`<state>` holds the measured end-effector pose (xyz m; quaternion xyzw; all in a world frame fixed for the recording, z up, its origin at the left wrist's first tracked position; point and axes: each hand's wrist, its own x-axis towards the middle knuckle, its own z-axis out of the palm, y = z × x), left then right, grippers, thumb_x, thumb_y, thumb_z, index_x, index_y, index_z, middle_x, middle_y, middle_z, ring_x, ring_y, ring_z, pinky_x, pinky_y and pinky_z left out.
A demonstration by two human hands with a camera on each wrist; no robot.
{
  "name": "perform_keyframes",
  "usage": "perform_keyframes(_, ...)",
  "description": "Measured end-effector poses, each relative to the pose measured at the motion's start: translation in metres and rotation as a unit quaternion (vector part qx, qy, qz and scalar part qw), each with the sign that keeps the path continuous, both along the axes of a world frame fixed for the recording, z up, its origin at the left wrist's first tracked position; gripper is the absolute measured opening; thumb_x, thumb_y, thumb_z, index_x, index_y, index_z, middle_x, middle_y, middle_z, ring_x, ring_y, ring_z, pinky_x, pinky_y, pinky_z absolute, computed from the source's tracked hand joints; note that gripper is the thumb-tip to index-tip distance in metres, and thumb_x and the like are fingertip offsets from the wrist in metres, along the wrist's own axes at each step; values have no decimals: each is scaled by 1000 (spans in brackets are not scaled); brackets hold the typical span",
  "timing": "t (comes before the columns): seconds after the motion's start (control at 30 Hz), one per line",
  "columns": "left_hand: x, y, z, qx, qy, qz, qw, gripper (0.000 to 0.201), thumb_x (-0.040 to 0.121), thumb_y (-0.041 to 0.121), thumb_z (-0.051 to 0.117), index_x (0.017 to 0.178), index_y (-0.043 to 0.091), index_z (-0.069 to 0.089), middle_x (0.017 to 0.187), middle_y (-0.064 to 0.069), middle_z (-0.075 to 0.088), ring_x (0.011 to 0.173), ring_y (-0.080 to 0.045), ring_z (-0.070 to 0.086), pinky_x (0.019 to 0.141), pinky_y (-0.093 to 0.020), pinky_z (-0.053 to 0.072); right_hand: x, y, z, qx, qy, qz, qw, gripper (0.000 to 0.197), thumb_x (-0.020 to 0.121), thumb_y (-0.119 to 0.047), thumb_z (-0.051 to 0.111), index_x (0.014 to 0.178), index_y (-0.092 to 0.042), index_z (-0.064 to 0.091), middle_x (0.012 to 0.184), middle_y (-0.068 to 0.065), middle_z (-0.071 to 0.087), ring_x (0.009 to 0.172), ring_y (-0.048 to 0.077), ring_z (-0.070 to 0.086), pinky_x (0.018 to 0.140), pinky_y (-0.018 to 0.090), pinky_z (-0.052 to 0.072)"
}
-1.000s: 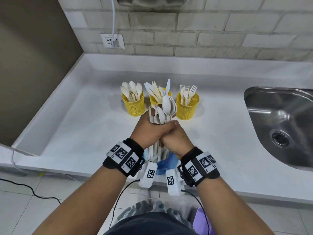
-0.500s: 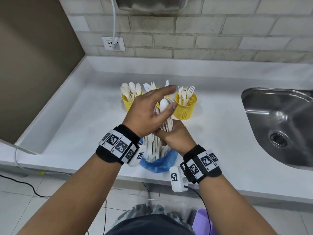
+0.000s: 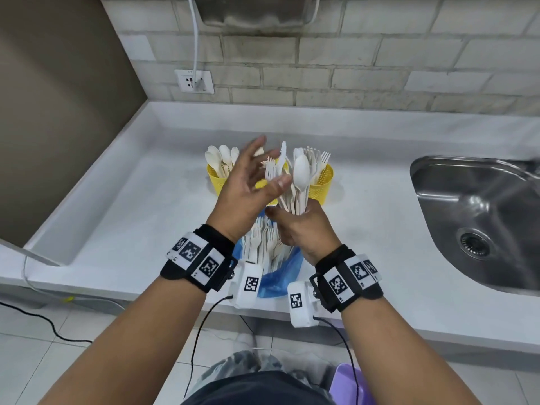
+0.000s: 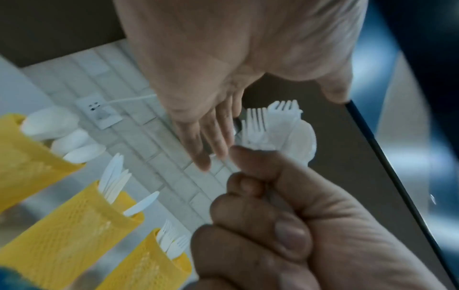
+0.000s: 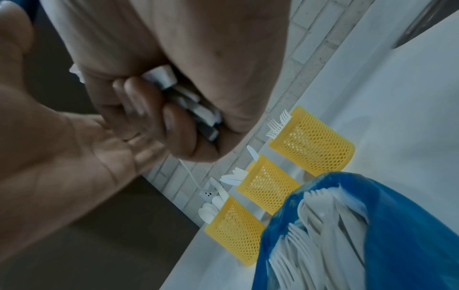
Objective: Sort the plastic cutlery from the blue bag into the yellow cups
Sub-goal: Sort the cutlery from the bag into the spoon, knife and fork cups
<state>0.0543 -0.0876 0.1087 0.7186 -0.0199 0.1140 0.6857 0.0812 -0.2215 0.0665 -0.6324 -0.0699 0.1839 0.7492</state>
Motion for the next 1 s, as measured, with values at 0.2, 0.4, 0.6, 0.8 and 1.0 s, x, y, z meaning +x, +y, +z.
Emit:
perform_keyframes(0.2, -7, -10, -4, 22, 111, -138, 984, 31, 97, 9, 68, 128, 4, 67, 123, -14, 73, 80, -7, 75, 66, -19, 57, -5, 0, 4, -22, -16, 108, 994, 5, 65, -12, 60, 65, -11, 56, 47, 6, 34, 42, 16, 32, 48, 22, 28)
perform_keyframes(0.4, -9, -10, -7, 50, 93, -116, 988, 20, 100, 16, 66, 116, 7, 73, 116, -8, 76, 108, -32, 72, 79, -65, 58, -7, -6, -4, -44, 39, 128, 990, 12, 76, 2, 59, 87, -2, 64, 59, 12, 55, 48, 21, 51, 47, 26, 40)
perform_keyframes(0.6, -10, -16, -18, 24, 74, -85, 993, 31, 91, 4, 74, 122, 5, 69, 117, -6, 77, 115, -17, 70, 104, -30, 52, -9, -1, -1, -50, 43, 105, 992, 32, 59, -5, 51, 75, -26, 70, 56, -3, 47, 53, 12, 38, 50, 23, 28)
perform_keyframes(0.8, -7, -12, -17, 15, 69, -85, 994, 21, 99, 11, 66, 119, 5, 71, 114, -7, 78, 116, -19, 70, 107, -36, 51, -7, -1, -11, -23, 37, 106, 993, 34, 74, 7, 68, 105, -7, 66, 76, 4, 67, 64, 16, 57, 54, 29, 45)
perform_keyframes(1.0, -12, -11, -22, 28, 69, -67, 995, 17, 95, 12, 72, 112, 8, 72, 105, -12, 78, 102, -30, 74, 94, -51, 59, -5, 0, -14, -8, 76, 121, 990, 23, 85, 18, 64, 100, 1, 63, 69, 13, 65, 58, 22, 60, 52, 24, 50)
